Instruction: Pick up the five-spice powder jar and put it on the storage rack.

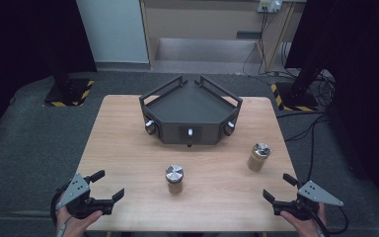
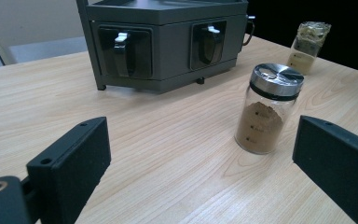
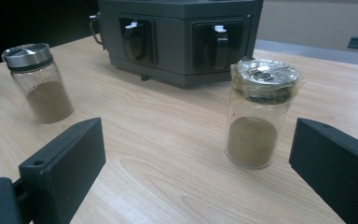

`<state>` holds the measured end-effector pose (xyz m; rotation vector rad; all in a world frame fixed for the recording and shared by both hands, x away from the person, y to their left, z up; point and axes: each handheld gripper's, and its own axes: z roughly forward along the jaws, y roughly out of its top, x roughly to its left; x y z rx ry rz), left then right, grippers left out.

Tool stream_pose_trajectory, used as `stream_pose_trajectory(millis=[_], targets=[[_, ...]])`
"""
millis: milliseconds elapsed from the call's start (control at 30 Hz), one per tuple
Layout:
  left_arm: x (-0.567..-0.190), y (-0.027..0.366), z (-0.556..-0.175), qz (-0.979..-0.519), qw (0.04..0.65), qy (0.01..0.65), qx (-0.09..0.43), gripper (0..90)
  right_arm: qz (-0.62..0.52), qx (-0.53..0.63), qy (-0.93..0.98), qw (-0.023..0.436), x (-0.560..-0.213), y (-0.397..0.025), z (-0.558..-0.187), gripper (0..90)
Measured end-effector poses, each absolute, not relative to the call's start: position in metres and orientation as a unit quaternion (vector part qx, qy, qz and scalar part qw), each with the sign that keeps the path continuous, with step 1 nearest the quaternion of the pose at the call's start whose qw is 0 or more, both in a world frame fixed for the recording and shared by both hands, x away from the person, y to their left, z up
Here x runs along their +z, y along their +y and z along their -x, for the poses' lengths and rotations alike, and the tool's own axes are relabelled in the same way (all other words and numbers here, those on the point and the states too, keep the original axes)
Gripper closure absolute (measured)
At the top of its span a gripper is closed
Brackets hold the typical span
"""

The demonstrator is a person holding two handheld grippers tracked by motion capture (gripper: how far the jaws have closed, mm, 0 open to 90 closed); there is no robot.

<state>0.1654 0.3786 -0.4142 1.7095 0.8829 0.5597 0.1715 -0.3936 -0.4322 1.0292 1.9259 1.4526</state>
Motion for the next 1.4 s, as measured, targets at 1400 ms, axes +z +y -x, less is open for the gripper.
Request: stream_pose_trajectory(millis=[1400], targets=[[-0.408,0.382,-0.167,-0.739,0.528,0.357,0.220,2.0,-0.367,0.537,0.724,0.230,-0.430,-0.400,-0.167,3.7]])
